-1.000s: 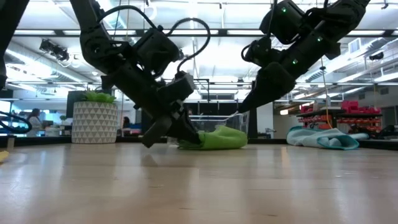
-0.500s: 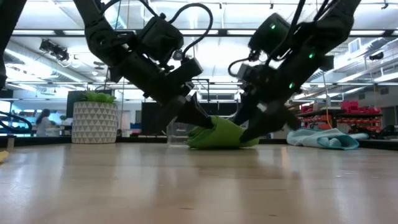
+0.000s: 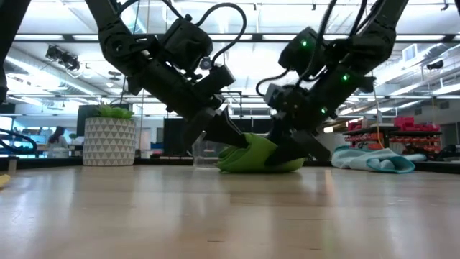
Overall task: Fold microfiber towels
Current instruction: Put the folded green microfiber cloth into the transparent bin
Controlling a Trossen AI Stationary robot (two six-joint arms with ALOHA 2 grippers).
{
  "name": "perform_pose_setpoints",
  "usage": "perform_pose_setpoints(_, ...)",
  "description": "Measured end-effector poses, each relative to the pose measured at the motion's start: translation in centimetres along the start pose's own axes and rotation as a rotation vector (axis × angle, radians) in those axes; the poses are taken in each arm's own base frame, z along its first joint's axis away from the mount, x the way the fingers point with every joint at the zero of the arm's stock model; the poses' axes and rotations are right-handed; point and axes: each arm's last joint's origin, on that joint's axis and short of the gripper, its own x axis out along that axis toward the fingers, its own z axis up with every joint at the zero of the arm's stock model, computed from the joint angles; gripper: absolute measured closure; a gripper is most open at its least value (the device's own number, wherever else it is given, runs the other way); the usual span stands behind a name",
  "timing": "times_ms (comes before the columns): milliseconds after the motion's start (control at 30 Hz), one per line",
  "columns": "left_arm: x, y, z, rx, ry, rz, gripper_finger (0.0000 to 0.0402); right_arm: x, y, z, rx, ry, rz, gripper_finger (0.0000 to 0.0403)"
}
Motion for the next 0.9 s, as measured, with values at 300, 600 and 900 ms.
perform_pose_setpoints(300,0.0,0.1,0.1,-0.059,-0.006,0.002,0.0379,0.2,-0.1,-0.2,0.005,-0.002,0.016,0.0319)
perform_pose_setpoints(600,-3.6,2.6,1.7,-0.248,0.034,-0.002,0.0236,-3.2,-2.5,1.6,0.077,-0.061,-0.003,0.0386)
perform_pose_setpoints(900,-7.6,2.6,-0.1,-0.306,-0.003,0.012,0.0157,-6.7,-9.6,5.8,0.161,-0.004,-0.018,0.0385)
